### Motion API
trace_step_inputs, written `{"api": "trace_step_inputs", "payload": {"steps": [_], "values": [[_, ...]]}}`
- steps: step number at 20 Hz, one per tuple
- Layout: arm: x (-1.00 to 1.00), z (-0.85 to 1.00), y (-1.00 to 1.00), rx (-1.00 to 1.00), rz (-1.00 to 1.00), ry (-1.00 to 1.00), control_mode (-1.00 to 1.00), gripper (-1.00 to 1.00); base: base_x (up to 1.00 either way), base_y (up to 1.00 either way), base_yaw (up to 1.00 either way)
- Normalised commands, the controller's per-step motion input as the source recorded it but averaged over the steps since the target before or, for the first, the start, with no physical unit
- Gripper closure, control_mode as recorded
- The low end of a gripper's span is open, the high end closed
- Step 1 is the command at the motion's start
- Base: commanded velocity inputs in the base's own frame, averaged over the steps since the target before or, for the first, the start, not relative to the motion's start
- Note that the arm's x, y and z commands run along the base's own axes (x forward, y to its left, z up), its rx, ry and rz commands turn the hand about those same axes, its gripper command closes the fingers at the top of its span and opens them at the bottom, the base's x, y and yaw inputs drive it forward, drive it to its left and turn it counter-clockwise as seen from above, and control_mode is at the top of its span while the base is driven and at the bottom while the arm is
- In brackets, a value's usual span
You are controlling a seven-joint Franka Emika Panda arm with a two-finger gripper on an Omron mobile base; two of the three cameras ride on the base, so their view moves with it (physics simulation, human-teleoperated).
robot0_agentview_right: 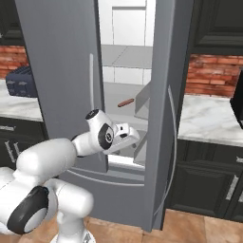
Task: Move the hot dog bun to the plate on the dining table and place the condiment next to that plate. Then navigate to the fridge and take the sausage and place it on the plate as well.
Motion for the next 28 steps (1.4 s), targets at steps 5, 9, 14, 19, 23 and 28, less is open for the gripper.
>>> {"api": "trace_step_inputs", "payload": {"steps": [5,9,14,19,23,28], "values": [[0.15,-0.35,-0.69,0.00,0.00,0.03,-1.00,-1.00,0.00,0.00,0.00],[0.00,-0.33,-0.83,0.00,0.00,0.00,-1.00,-1.00,0.00,0.00,0.00],[-0.70,-0.10,-0.43,0.02,0.04,-0.03,-1.00,-1.00,0.00,0.00,0.00],[-0.98,0.40,0.95,0.19,0.24,-0.01,-1.00,-1.00,0.00,0.00,0.00],[-0.59,0.65,1.00,0.30,0.17,0.00,-1.00,-1.00,0.00,0.00,0.00],[-0.17,0.88,1.00,0.35,0.03,-0.01,-1.00,-1.00,0.00,0.00,0.00]]}}
